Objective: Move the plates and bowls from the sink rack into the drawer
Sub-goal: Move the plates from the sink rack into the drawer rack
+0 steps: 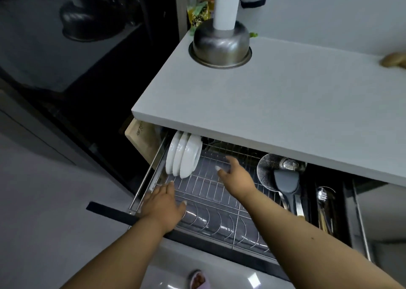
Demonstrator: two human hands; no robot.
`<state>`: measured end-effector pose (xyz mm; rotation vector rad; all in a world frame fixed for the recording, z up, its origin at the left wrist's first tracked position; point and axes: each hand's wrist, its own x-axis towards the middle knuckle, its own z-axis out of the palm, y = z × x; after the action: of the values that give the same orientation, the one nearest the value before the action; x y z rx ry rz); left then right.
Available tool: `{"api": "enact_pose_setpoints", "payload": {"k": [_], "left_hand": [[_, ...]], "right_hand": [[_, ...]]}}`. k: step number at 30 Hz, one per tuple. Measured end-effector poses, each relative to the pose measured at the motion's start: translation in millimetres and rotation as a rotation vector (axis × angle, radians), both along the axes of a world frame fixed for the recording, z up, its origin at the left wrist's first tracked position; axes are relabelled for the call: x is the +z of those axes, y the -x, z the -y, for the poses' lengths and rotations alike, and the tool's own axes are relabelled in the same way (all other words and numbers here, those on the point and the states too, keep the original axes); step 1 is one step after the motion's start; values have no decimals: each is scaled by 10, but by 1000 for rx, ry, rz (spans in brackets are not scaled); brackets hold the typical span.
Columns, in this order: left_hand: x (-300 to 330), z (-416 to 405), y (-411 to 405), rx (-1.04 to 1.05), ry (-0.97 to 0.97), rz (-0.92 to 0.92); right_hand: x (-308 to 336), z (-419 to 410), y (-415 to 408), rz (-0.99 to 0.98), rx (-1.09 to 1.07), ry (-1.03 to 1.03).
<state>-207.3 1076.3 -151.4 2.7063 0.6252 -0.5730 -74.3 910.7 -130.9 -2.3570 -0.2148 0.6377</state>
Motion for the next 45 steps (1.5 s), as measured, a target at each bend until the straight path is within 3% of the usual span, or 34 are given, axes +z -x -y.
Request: {"api": "enact_pose_setpoints", "payload": {"k": [8, 20, 35, 45], "left_hand": [[417, 886, -522, -128, 120, 105], [1090, 3002, -1124, -440, 245, 259], [1308, 6430, -1057, -871, 337, 281], [1351, 7868, -831, -1157, 346, 328]], "right_hand": [[427, 933, -41, 112, -85, -11], [1210, 3454, 253, 314, -541, -57], [1530, 6558, 1229, 451, -977, -7], [1461, 7748, 1834, 450, -1223, 17]]}}
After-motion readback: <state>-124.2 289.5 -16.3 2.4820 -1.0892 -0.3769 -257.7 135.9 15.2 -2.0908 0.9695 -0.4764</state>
